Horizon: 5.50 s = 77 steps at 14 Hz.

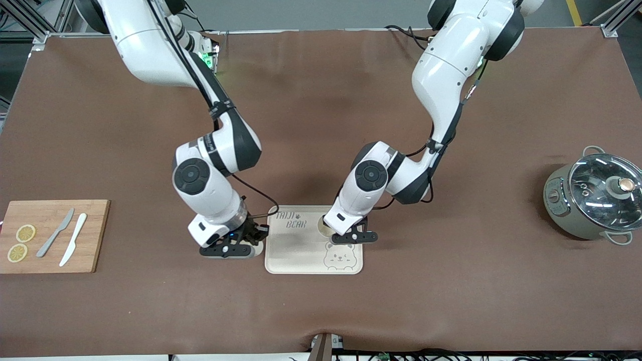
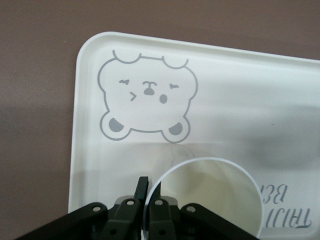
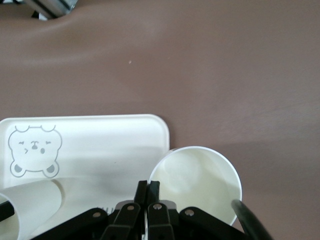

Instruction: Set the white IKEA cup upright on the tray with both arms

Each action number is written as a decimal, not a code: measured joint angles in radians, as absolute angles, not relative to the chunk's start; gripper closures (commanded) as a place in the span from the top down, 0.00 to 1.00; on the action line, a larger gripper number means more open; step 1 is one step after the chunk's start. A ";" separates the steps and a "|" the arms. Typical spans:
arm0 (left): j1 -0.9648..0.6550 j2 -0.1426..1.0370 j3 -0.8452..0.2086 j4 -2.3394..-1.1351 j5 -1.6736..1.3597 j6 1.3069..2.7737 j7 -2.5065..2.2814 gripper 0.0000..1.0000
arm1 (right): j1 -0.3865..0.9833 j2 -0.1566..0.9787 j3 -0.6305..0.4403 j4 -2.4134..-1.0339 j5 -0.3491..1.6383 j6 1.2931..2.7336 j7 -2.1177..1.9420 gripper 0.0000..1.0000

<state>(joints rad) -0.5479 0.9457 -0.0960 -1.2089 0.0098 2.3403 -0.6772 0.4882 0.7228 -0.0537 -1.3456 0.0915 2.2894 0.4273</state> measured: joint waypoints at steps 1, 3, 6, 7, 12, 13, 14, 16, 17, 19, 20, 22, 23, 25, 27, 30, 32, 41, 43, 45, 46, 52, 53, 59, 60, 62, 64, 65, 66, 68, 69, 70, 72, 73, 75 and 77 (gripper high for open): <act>-0.548 0.946 -0.093 -1.209 0.014 2.323 -0.677 0.00 | 0.501 0.730 -0.054 -1.345 0.092 2.293 0.438 0.00; -0.548 0.946 -0.089 -1.209 0.039 2.294 -0.677 0.00 | 0.524 0.746 -0.054 -1.345 0.092 2.297 0.454 0.00; -0.548 0.946 -0.089 -1.208 0.042 2.291 -0.686 1.00 | 0.548 0.767 -0.054 -1.345 0.091 2.321 0.479 0.00; -0.548 0.946 -0.089 -1.208 0.046 2.288 -0.690 1.00 | 0.556 0.772 -0.054 -1.345 0.091 2.330 0.486 0.00; -0.554 0.944 -0.082 -1.196 0.056 2.269 -0.761 1.00 | 0.575 0.787 -0.054 -1.345 0.091 2.333 0.499 0.00; -0.554 0.940 -0.081 -1.186 0.056 2.247 -0.765 1.00 | 0.577 0.791 -0.054 -1.345 0.091 2.334 0.500 0.00; -0.553 0.932 -0.081 -1.177 0.056 2.219 -0.766 1.00 | 0.578 0.794 -0.054 -1.345 0.091 2.334 0.500 0.00; -0.545 0.893 -0.078 -1.162 0.056 2.153 -0.768 1.00 | 0.580 0.798 -0.054 -1.345 0.091 2.334 0.500 0.00; -0.534 0.864 -0.077 -1.157 0.056 2.118 -0.768 1.00 | 0.581 0.799 -0.054 -1.345 0.091 2.334 0.500 0.00; -0.504 0.795 -0.075 -1.152 0.056 2.053 -0.758 1.00 | 0.581 0.801 -0.054 -1.345 0.091 2.335 0.500 0.20; -0.486 0.760 -0.075 -1.152 0.056 2.030 -0.739 1.00 | 0.582 0.801 -0.054 -1.345 0.091 2.335 0.500 0.31; -0.433 0.701 -0.075 -1.153 0.052 2.001 -0.664 1.00 | 0.582 0.804 -0.054 -1.345 0.091 2.338 0.500 0.50; -0.404 0.680 -0.074 -1.154 0.043 1.983 -0.611 1.00 | 0.582 0.807 -0.054 -1.345 0.091 2.341 0.500 0.63; -0.352 0.661 -0.074 -1.160 0.032 1.955 -0.519 1.00 | 0.582 0.810 -0.054 -1.345 0.091 2.345 0.500 1.00; -0.303 0.660 -0.074 -1.167 0.028 1.953 -0.440 1.00 | 0.582 0.810 -0.056 -1.343 0.091 2.346 0.500 1.00; -0.210 0.660 -0.073 -1.168 0.000 1.949 -0.279 1.00 | 0.579 0.810 -0.067 -1.317 0.091 2.345 0.502 1.00; -0.151 0.660 -0.074 -1.173 -0.006 1.926 -0.194 1.00 | 0.571 0.810 -0.072 -1.293 0.091 2.338 0.502 1.00; -0.104 0.519 -0.072 -1.228 -0.006 1.818 -0.092 1.00 | 0.422 0.784 -0.080 -1.184 0.091 2.119 0.382 1.00; -0.095 0.429 -0.069 -1.286 -0.004 1.804 -0.091 1.00 | 0.406 0.764 -0.081 -1.181 0.091 2.104 0.376 1.00; -0.075 0.333 -0.069 -1.356 -0.004 1.788 -0.072 1.00 | 0.386 0.743 -0.082 -1.181 0.090 2.057 0.376 1.00; -0.068 0.286 -0.069 -1.388 -0.004 1.772 -0.064 1.00 | 0.375 0.731 -0.083 -1.180 0.090 2.036 0.376 1.00; -0.065 0.154 -0.072 -1.475 -0.004 1.695 -0.046 1.00 | 0.286 0.614 -0.093 -1.226 0.089 1.983 0.313 1.00; -0.065 0.155 -0.072 -1.479 -0.004 1.689 -0.037 1.00 | 0.270 0.593 -0.095 -1.242 0.089 1.972 0.280 1.00; -0.064 0.155 -0.070 -1.492 -0.004 1.637 0.017 1.00 | 0.181 0.437 -0.099 -1.392 0.089 1.960 0.151 1.00; -0.064 0.155 -0.068 -1.493 -0.004 1.637 0.017 1.00 | 0.165 0.410 -0.099 -1.420 0.089 1.958 0.124 1.00; -0.064 0.157 -0.065 -1.493 0.010 1.639 0.017 1.00 | 0.130 0.357 -0.100 -1.472 0.089 1.947 0.064 1.00; -0.064 0.163 -0.064 -1.493 0.050 1.650 0.017 1.00 | 0.091 0.306 -0.101 -1.512 0.089 1.933 -0.006 1.00; -0.063 0.165 -0.063 -1.493 0.055 1.653 0.017 1.00 | 0.069 0.279 -0.102 -1.523 0.088 1.910 -0.042 1.00; -0.059 0.167 -0.063 -1.493 0.055 1.655 0.017 1.00 | 0.049 0.252 -0.102 -1.528 0.083 1.876 -0.063 1.00; -0.047 0.175 -0.062 -1.493 0.055 1.655 0.017 1.00 | 0.024 0.194 -0.102 -1.531 0.061 1.799 -0.081 1.00; -0.036 0.184 -0.062 -1.493 0.055 1.655 0.017 1.00 | 0.021 0.168 -0.102 -1.533 0.052 1.766 -0.082 1.00; -0.024 0.193 -0.062 -1.493 0.055 1.657 0.017 1.00 | 0.021 0.148 -0.100 -1.536 0.050 1.749 -0.082 1.00; -0.002 0.205 -0.062 -1.489 0.055 1.665 0.019 1.00 | 0.022 0.130 -0.095 -1.542 0.047 1.742 -0.082 1.00; 0.002 0.207 -0.062 -1.483 0.055 1.667 0.019 1.00 | 0.022 0.130 -0.093 -1.542 0.046 1.742 -0.082 1.00; 0.011 0.208 -0.062 -1.470 0.055 1.667 0.019 1.00 | 0.022 0.130 -0.091 -1.545 0.045 1.734 -0.082 1.00; 0.034 0.209 -0.062 -1.465 0.054 1.667 0.019 1.00 | 0.022 0.129 -0.091 -1.545 0.044 1.731 -0.082 1.00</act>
